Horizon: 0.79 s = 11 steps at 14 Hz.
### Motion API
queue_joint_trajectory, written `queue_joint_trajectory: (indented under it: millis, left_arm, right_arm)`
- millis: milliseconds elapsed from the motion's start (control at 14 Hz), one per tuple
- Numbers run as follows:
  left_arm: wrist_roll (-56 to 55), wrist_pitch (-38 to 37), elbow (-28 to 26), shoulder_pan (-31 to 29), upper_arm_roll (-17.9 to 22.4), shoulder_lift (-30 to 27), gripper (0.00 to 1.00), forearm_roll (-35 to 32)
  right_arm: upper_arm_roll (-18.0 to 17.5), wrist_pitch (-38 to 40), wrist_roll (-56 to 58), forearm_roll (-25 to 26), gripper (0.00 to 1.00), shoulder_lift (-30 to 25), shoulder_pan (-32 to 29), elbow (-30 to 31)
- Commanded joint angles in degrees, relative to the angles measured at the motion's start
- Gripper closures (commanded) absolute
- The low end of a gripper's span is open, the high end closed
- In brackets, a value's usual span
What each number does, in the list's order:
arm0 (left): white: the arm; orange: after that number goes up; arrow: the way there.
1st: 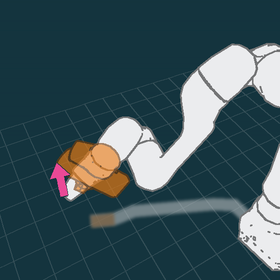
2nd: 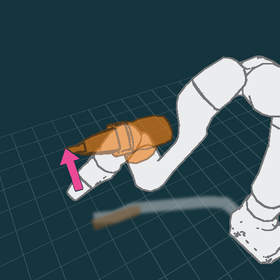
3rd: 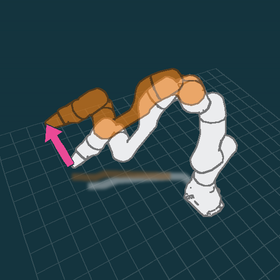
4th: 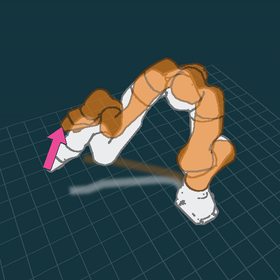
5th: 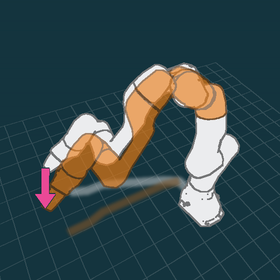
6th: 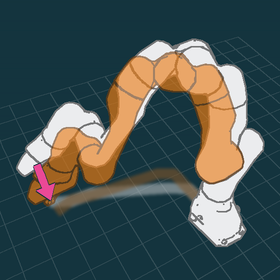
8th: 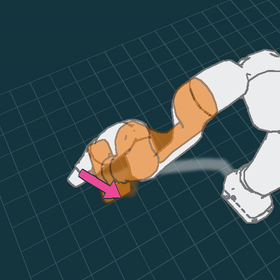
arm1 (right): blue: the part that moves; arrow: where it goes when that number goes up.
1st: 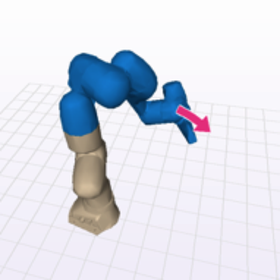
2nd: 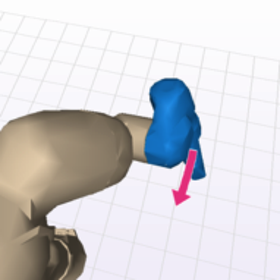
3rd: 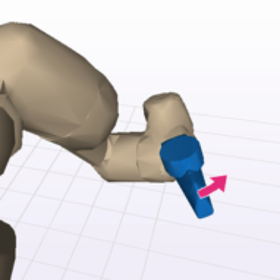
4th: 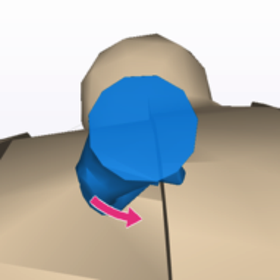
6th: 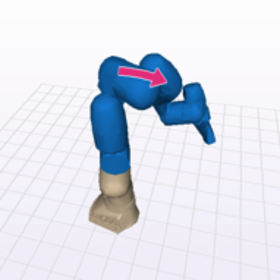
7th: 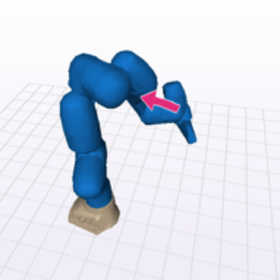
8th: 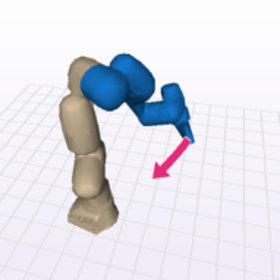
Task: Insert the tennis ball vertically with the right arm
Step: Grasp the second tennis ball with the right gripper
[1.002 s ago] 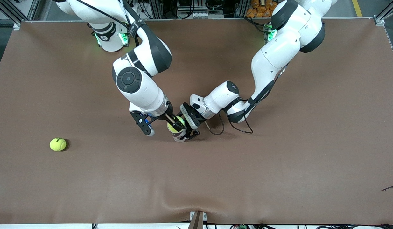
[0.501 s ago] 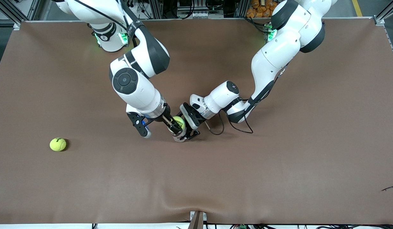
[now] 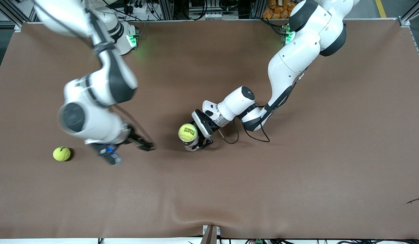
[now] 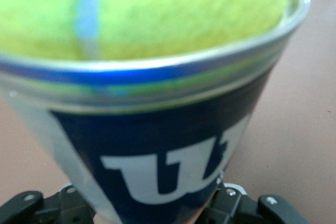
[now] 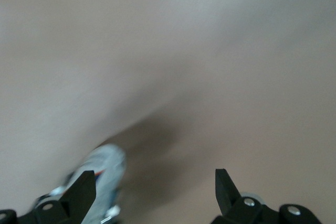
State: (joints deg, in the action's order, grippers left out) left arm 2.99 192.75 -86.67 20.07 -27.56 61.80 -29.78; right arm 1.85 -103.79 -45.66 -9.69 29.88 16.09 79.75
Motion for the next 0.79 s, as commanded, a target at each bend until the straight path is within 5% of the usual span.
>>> queue_joint_trajectory:
  millis: [0, 430, 716]
  left_arm:
    - [-1.06, -0.80, -0.52, 0.67, 1.01, -0.80, 0.22, 1.21]
    - [-1.06, -0.80, -0.43, 0.67, 1.01, -0.89, 0.19, 1.12]
    - [-1.06, -0.71, -0.43, 0.67, 0.93, -0.89, 0.17, 1.12]
  right_arm:
    - [-1.15, 0.52, 12.66, 4.58, 0.00, -0.88, -7.02, 2.08]
    - [-1.15, -1.76, 35.43, 9.07, 0.00, 4.56, -18.54, 1.64]
    - [-1.15, -6.85, 49.51, 16.62, 0.00, 7.91, -23.28, 1.46]
